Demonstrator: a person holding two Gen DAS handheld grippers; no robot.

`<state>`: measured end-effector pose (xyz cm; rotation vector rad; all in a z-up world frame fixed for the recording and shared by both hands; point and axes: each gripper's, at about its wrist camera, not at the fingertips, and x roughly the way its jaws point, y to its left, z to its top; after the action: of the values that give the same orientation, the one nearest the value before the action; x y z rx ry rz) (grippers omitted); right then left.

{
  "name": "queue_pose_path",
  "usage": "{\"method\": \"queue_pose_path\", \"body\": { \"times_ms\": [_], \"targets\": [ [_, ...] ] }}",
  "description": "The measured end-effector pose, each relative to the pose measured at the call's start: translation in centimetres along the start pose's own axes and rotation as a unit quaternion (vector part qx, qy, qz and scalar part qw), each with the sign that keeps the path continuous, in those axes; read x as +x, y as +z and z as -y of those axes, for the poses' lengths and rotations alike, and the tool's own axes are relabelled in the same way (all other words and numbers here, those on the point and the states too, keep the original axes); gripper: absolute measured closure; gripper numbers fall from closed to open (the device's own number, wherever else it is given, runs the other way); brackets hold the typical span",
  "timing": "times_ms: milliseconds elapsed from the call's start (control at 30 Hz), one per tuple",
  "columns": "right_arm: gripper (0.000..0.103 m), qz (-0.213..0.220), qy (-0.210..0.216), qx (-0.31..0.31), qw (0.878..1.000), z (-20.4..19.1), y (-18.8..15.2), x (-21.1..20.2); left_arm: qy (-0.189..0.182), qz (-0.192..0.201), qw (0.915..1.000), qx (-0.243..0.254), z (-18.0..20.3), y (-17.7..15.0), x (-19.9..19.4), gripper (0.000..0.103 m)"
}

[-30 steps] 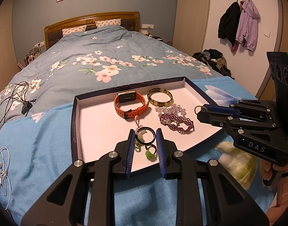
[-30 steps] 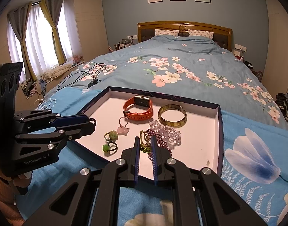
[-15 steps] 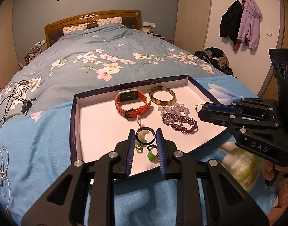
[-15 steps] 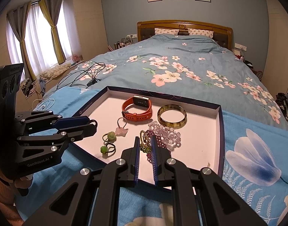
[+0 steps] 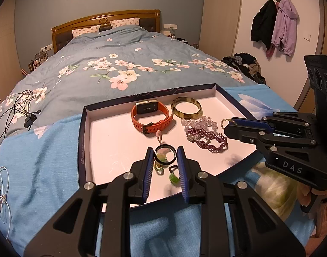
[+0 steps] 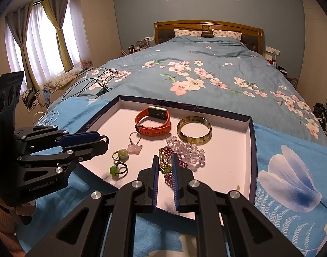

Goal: Organize jewelry
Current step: 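Lower both rings into the box and open both tools to release them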

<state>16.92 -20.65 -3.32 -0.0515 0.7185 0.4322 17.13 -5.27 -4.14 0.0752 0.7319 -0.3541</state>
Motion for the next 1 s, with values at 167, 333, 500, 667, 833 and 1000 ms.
{"method": "queue_pose_path", "body": {
  "times_ms": [167, 333, 500, 667, 833, 1000],
  "targets": [
    [0.093, -0.002, 0.000, 0.000, 1.000, 0.0, 0.0, 0.1, 0.001, -0.001, 1.0000, 0.000, 0.0, 0.0, 0.2, 0.080],
    [0.093, -0.004, -0.002, 0.001, 1.000, 0.3, -0.1, 0.4, 0.000, -0.002, 1.0000, 0.000, 0.0, -0.1, 0.3, 0.080],
    [0.093, -0.007, -0.004, 0.002, 1.000, 0.3, 0.1, 0.7, 0.002, -0.005, 1.0000, -0.002, -0.2, -0.2, 0.6, 0.080],
    [0.093, -0.010, -0.008, 0.001, 1.000, 0.2, 0.2, 1.2, 0.003, -0.009, 0.9999, -0.006, -0.5, -0.3, 1.1, 0.080],
    [0.093, -0.017, -0.008, 0.002, 1.000, 0.3, 0.2, 1.7, 0.008, -0.014, 0.9998, -0.008, -0.5, -0.3, 1.6, 0.080],
    [0.093, -0.024, -0.009, 0.005, 1.000, 0.5, 0.3, 2.2, 0.010, -0.018, 0.9997, -0.009, -0.6, -0.3, 2.0, 0.080]
  ]
}}
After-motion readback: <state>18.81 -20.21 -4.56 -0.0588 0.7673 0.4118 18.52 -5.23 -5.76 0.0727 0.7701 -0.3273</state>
